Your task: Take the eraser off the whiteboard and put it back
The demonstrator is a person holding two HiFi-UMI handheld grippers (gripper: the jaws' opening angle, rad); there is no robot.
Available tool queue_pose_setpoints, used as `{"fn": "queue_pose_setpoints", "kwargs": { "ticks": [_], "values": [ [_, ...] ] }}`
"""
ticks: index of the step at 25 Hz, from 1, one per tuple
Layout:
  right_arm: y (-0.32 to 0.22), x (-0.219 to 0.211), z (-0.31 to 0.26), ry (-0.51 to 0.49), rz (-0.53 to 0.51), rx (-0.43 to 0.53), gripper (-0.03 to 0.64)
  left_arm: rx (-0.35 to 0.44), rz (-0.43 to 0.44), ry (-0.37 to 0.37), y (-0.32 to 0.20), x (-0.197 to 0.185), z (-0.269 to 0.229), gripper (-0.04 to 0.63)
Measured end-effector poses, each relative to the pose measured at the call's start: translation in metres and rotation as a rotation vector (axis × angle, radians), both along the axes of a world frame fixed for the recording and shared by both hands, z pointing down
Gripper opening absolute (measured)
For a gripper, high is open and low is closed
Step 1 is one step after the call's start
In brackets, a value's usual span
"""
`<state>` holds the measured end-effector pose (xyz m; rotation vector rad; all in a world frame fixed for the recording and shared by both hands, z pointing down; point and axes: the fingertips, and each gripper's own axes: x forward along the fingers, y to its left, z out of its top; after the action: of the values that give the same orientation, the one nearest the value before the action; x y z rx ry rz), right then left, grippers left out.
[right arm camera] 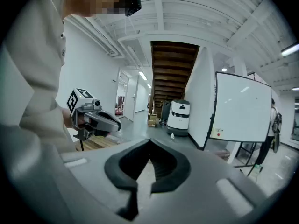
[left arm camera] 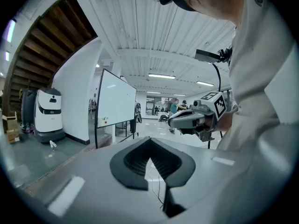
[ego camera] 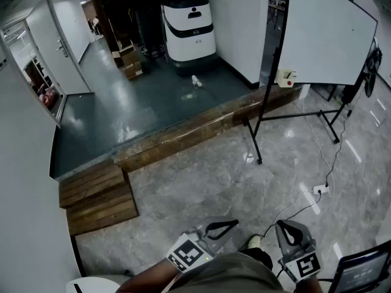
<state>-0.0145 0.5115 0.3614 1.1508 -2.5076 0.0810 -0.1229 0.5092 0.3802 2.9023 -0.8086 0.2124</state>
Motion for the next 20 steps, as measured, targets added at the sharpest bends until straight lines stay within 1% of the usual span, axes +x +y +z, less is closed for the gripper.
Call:
{"fn": "queue_pose_setpoints", "kwargs": {
  "ticks": [4, 7, 11, 15, 17, 20],
  "values": [
    [-0.030, -0.013, 0.004, -0.006, -0.050, 0.043, 0.003, 0.051, -0.053, -0.019, -0.030, -0.014, -0.004, 0.006],
    [-0.039, -0.017, 0.004, -0.030, -0.055, 0.057, 0.003, 0.030, -0.073, 0.003, -0.039, -0.017, -0.010, 0.006],
    [-0.037, -0.016, 0.004, -0.036, -0.024, 0.047, 0.003, 0.007, -0.036, -0.010, -0.039, -0.015, -0.005, 0.006],
    [-0.045, -0.006, 0.002, -0.073, 0.039, 0.026, 0.003, -0.002, -0.032, -0.001, -0.046, -0.015, -0.003, 0.005],
    [-0.053, 0.000, 0.000, -0.078, 0.063, 0.040, 0.003, -0.007, -0.033, 0.001, -0.051, -0.017, -0.001, 0.005],
    [-0.061, 0.010, -0.002, -0.050, 0.079, 0.079, 0.003, -0.036, -0.041, 0.000, -0.060, -0.021, 0.006, 0.005]
  ]
}}
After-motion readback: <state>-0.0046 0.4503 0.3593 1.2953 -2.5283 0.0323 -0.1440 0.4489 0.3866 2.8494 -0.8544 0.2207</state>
